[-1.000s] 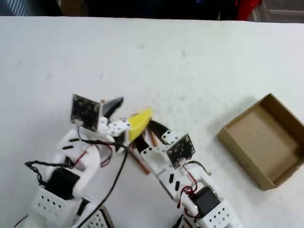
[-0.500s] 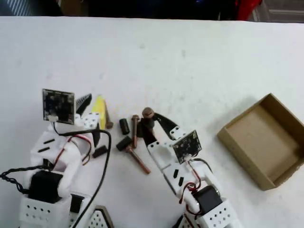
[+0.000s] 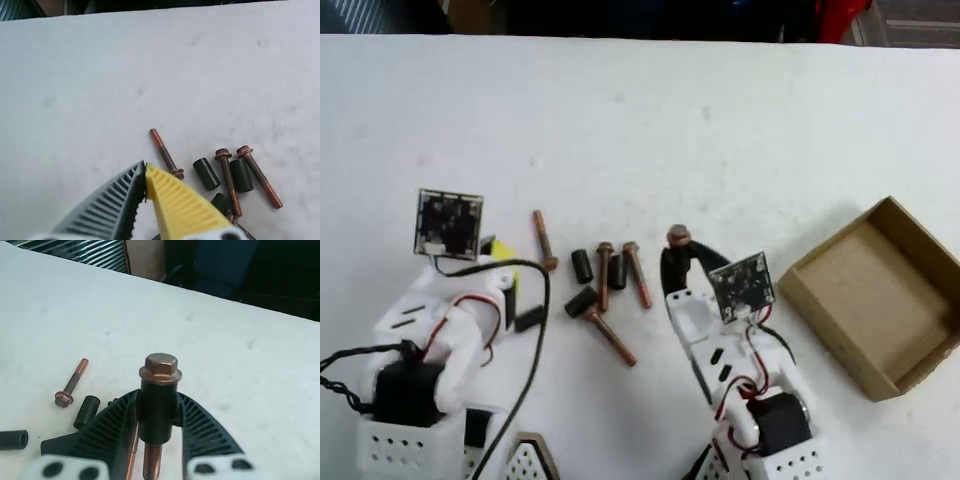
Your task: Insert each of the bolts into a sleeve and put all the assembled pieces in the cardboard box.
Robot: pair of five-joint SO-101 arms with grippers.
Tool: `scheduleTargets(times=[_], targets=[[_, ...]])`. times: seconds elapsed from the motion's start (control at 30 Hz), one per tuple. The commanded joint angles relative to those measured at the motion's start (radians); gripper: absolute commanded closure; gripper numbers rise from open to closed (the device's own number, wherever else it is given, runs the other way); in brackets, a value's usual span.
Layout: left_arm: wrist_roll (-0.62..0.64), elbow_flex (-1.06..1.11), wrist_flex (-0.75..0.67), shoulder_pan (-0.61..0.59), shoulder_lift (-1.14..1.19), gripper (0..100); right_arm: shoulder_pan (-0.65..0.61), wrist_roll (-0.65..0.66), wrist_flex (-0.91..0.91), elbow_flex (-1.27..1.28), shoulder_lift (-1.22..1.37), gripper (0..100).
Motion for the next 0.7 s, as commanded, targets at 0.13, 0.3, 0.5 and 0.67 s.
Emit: scheduleTargets(times=[0.13,0.3,0.5,0.67], targets=[[-0.009,-0.032,0.091,-0.044,-0.013,98,0.041,0.012,0.142,-0.219,-0.012,98.1],[-0.011,0.109,0.071,-0.047,-0.148,98,0.124,0.051,0.196,-0.339,-0.01,98.1],[-0.008,0.304,0.083,-0.045,-0.478,98,0.128,0.06,0.285,-0.489,0.084,98.1],[-0.002,0.361,0.126,-0.045,-0.493,98,0.17,0.06,0.346,-0.707,0.335,98.1]])
